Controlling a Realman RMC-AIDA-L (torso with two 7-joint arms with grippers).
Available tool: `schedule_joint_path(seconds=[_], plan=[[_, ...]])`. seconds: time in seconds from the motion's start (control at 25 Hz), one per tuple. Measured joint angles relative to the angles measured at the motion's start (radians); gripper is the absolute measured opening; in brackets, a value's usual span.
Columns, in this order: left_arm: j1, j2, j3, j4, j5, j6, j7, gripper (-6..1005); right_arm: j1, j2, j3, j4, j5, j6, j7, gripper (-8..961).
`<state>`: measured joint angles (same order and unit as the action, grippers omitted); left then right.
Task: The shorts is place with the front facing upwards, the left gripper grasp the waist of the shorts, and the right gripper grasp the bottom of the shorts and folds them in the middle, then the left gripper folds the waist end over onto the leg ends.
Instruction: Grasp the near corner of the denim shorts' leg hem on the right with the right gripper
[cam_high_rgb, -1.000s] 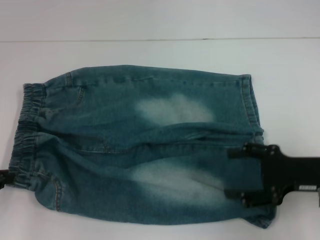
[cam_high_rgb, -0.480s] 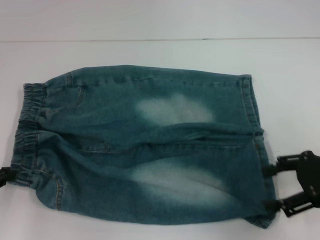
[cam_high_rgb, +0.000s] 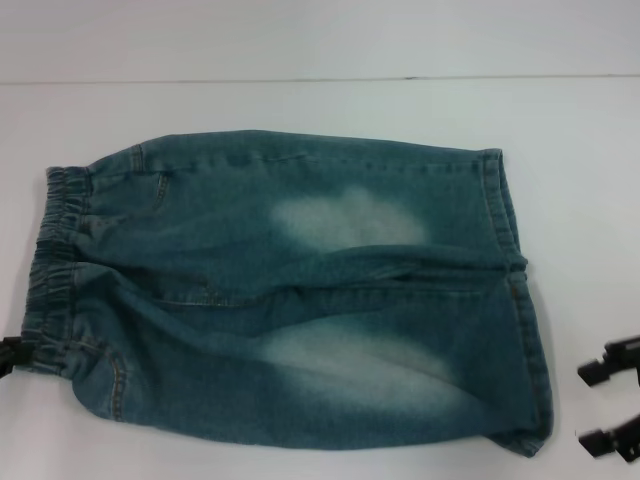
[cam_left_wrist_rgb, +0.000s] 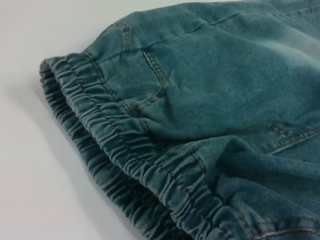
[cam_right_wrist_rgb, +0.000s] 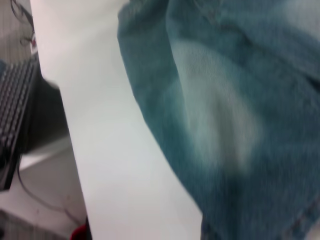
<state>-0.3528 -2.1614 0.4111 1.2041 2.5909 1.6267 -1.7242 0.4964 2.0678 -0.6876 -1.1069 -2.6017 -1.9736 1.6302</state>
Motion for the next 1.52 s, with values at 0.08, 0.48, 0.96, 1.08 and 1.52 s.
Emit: schedule_joint_path(seconds=[0.08,0.48,0.96,1.08,1.52], plan=[[-0.001,0.000,0.000,0.000,0.000,-0.001,0.000,50,-0.001,0.004,-0.023,0.003,-0.038,0.001,-0.003,944],[-0.005,0.001,0.011,-0.011,0.001,-0.011,0.000,51,0.003,0.014,-0.069,0.068,-0.081,0.064,-0.015,944],[-0.007,0.000,0.011,-0.014,0.002,-0.012,0.000,52,0.029,0.018,-0.107,0.126,-0.047,0.126,-0.017,944],[-0.007,0.000,0.011,-0.014,0.001,-0.015,0.000,52,0.042,0.018,-0.108,0.154,-0.044,0.153,-0.017,944],[-0.009,0.000,0.011,-0.017,0.001,-0.025,-0.007,53,0.056,0.018,-0.130,0.176,-0.048,0.190,0.008,944]])
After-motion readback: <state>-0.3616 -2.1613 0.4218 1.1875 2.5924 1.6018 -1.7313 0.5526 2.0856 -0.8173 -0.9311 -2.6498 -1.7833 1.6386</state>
